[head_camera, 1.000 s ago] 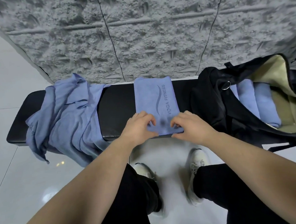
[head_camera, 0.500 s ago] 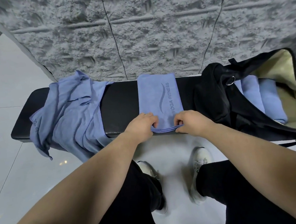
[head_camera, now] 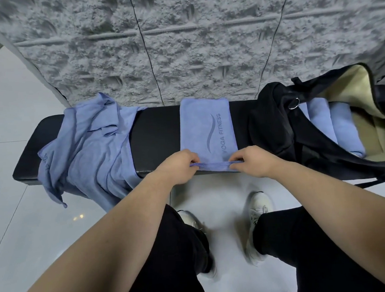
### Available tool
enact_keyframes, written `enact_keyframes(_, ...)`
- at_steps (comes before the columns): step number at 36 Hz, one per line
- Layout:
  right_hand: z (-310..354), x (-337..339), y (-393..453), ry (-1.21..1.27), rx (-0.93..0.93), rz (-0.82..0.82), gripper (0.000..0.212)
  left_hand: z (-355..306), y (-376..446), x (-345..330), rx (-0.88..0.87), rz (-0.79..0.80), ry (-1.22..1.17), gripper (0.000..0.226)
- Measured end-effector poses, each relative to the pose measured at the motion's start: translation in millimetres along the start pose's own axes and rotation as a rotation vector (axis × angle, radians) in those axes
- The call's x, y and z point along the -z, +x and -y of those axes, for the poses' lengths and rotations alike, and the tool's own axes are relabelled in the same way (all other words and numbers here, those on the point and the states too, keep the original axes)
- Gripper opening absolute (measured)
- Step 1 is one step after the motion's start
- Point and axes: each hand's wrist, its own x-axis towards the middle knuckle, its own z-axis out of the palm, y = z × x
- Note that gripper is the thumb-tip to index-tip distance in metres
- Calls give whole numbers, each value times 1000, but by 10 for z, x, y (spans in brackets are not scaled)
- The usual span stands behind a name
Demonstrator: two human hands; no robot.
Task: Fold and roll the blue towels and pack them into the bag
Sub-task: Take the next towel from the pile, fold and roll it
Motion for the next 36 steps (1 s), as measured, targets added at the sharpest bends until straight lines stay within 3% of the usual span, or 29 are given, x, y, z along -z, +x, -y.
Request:
enact_keyframes(6, -10, -9, 39, 145, 16, -25, 19, 75, 45, -24, 33, 33, -73, 24)
enact_keyframes(13, -42, -43, 117, 127, 79, -80, 18, 120, 90, -41, 91, 30, -155, 24)
enact_keyframes(20, -35, -32, 171, -201, 212, -132, 12, 89, 135, -38, 136, -35, -207, 25)
enact_keyframes(25, 18, -150, 157, -507, 387, -395, 12, 76, 156, -23, 46, -177, -30, 22)
enact_keyframes(36, 67, -213, 144, -463, 249, -231, 29, -160, 180, -20, 66, -89, 105, 38)
